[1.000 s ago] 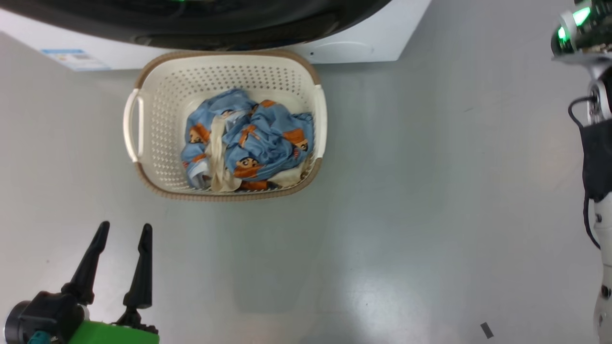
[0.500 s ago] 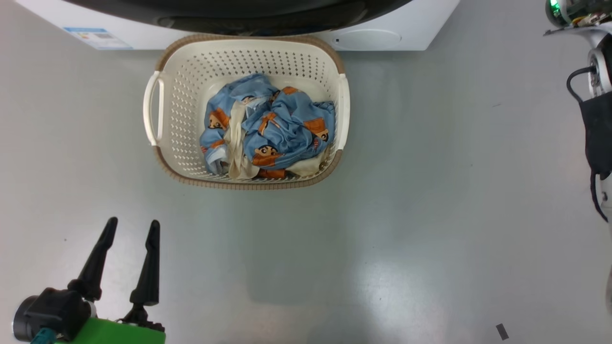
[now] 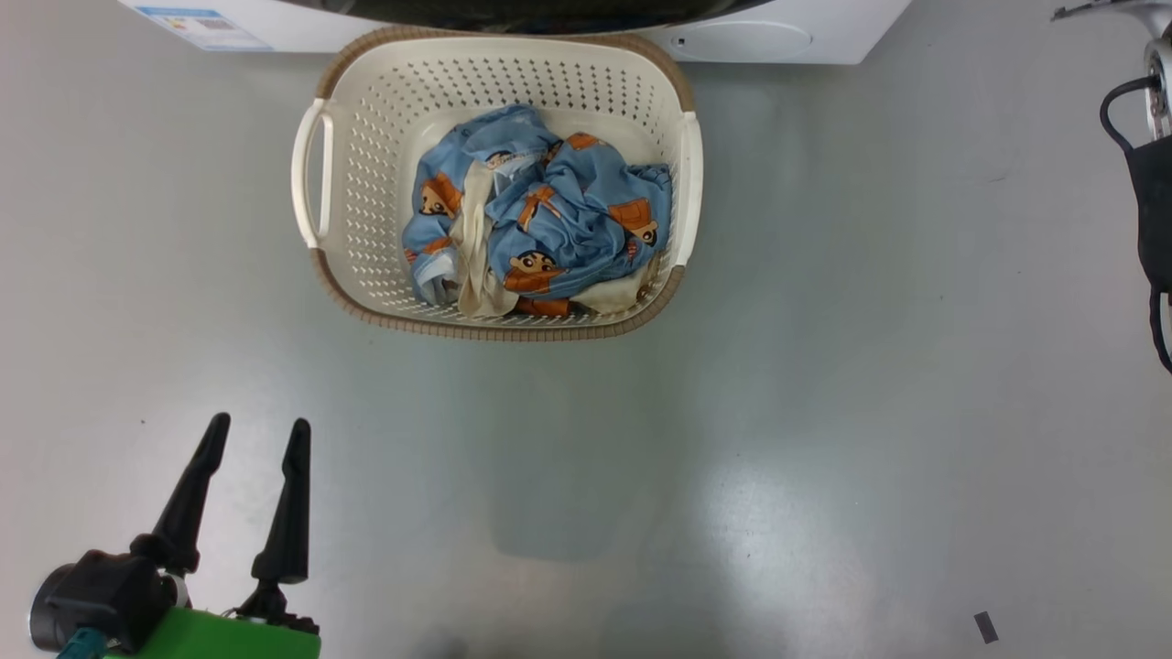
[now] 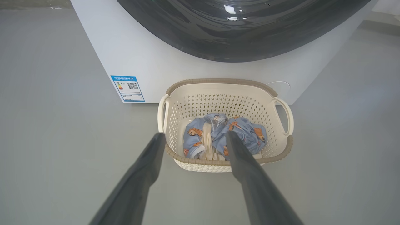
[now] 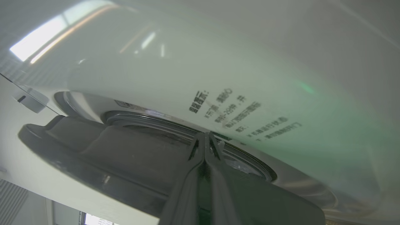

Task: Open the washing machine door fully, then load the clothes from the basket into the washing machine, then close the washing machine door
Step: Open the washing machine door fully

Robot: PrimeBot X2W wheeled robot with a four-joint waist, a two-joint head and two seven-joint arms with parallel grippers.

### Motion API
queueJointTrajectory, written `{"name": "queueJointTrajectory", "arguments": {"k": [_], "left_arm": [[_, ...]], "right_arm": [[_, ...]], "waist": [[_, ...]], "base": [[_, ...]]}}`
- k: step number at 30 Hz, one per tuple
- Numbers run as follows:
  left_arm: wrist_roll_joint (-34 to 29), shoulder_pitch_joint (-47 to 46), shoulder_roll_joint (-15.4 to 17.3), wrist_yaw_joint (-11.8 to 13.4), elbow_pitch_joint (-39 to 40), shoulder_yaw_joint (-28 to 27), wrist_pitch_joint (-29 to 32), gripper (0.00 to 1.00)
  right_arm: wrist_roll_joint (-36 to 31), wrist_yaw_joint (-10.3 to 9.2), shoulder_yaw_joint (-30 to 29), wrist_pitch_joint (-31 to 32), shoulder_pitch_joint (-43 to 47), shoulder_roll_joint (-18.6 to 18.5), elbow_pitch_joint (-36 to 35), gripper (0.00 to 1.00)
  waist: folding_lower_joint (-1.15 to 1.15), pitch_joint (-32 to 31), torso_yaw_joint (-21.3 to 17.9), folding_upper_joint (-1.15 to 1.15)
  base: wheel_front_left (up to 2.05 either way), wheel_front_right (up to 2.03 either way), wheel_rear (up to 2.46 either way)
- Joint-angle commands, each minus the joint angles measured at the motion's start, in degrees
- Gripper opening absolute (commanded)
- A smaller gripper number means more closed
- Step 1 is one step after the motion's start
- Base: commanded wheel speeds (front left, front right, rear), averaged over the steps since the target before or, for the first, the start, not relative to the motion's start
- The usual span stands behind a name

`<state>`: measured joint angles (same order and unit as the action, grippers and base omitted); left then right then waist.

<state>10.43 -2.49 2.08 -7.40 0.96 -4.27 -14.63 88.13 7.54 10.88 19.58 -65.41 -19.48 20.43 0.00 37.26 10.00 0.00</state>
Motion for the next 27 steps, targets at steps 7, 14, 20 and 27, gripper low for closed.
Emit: {"name": "queueJointTrajectory", "arguments": {"k": [7,14,20,27], "left_arm": [[0.3,0.5,0.8,-0.1,1.4,-2.0,-0.4,1.00],[0.2,0.6,0.8,-0.1,1.0,-2.1,-0.4,1.00],[0.0,0.8,0.8,-0.1,0.6,-2.0,-0.4,1.00],[-0.3,0.9,0.8,-0.1,0.4,-2.6,-0.4,1.00]], "right_arm": [[0.1,-0.05,1.7,0.5,-1.8,0.7,-1.6,0.00],[0.7,-0.05,2.8,1.6,-2.7,0.7,-1.1,0.00],[1.7,-0.05,3.9,3.3,-2.8,1.4,-1.1,0.00],[2.2,-0.05,5.2,5.0,-2.3,2.4,-2.2,0.00]], "waist": [[0.00,0.8,1.0,0.00],[0.00,0.5,0.9,0.00],[0.00,0.2,0.4,0.00],[0.00,0.2,-0.4,0.00]], "base": [[0.00,0.00,0.00],[0.00,0.00,0.00],[0.00,0.00,0.00],[0.00,0.00,0.00]]}}
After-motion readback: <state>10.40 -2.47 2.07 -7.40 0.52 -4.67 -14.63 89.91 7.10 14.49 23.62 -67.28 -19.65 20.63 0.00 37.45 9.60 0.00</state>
